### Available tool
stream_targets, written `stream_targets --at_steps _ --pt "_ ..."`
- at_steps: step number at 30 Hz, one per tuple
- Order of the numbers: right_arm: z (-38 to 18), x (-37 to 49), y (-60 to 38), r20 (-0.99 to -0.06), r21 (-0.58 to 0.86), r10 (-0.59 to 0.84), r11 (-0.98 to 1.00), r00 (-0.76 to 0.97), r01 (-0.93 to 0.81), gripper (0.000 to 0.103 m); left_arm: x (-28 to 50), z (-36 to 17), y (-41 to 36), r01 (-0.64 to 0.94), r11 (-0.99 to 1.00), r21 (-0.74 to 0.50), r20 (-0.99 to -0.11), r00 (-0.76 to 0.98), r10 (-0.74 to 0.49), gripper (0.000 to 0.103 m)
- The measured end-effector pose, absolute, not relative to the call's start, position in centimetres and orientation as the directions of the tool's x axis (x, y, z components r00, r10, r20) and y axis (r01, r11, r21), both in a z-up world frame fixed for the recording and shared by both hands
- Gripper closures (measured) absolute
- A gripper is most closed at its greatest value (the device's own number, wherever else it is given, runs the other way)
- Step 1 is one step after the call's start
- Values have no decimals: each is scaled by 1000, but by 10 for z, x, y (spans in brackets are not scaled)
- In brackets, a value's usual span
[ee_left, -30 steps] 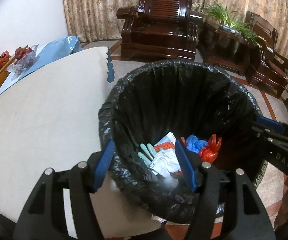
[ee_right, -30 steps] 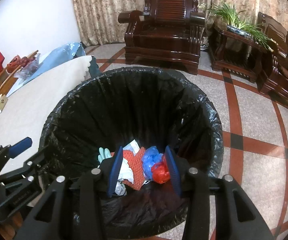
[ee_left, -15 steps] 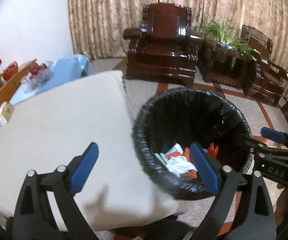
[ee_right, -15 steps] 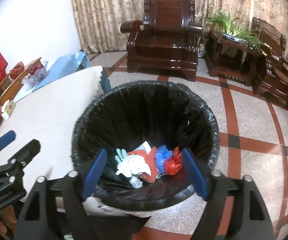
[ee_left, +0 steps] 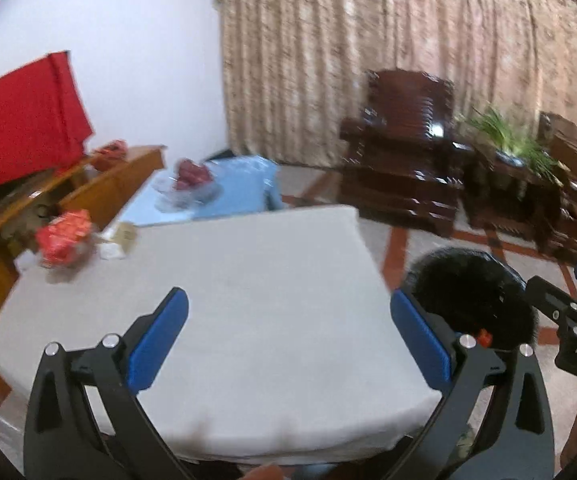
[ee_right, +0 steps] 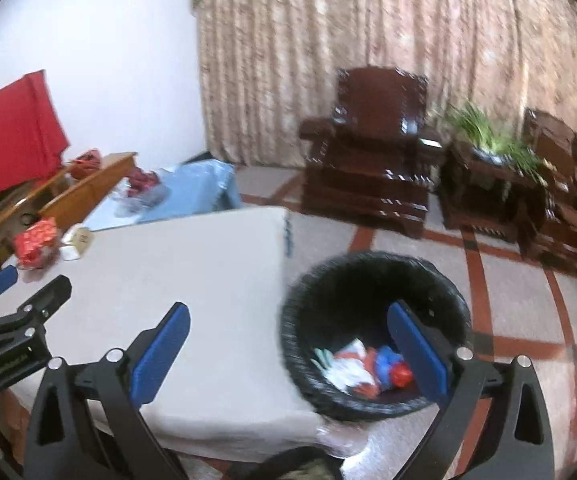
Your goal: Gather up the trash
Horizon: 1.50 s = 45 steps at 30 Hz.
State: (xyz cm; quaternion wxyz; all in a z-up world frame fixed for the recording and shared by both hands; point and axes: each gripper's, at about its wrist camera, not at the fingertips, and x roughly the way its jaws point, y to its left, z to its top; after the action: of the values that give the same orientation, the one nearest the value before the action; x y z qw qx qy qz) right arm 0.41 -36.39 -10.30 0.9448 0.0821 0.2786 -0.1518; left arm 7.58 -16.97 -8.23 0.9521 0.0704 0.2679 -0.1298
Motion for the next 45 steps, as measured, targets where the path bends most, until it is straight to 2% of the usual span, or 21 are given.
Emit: stream_targets --at_steps 7,12,16,19,27,45 --pt "-55 -2 -291 -440 122 -170 961 882 246 6 55 -32 -77 149 988 39 -439 891 -117 5" --pt "-29 -7 -243 -357 95 -153 975 922 199 6 31 -3 -29 78 997 10 -373 925 -68 5" --pt "-16 -11 -218 -308 110 -129 979 943 170 6 14 18 -3 -27 998 50 -334 942 42 5" --pt "-13 -14 -204 -284 121 -115 981 952 155 6 2 26 8 -59 996 61 -325 942 76 5" --pt "-12 -19 -189 -265 104 -119 983 957 151 6 -7 29 20 -86 996 32 -332 939 92 5" --pt "-24 -14 -197 -287 95 -162 976 944 196 6 10 13 24 -73 997 18 -356 932 75 5"
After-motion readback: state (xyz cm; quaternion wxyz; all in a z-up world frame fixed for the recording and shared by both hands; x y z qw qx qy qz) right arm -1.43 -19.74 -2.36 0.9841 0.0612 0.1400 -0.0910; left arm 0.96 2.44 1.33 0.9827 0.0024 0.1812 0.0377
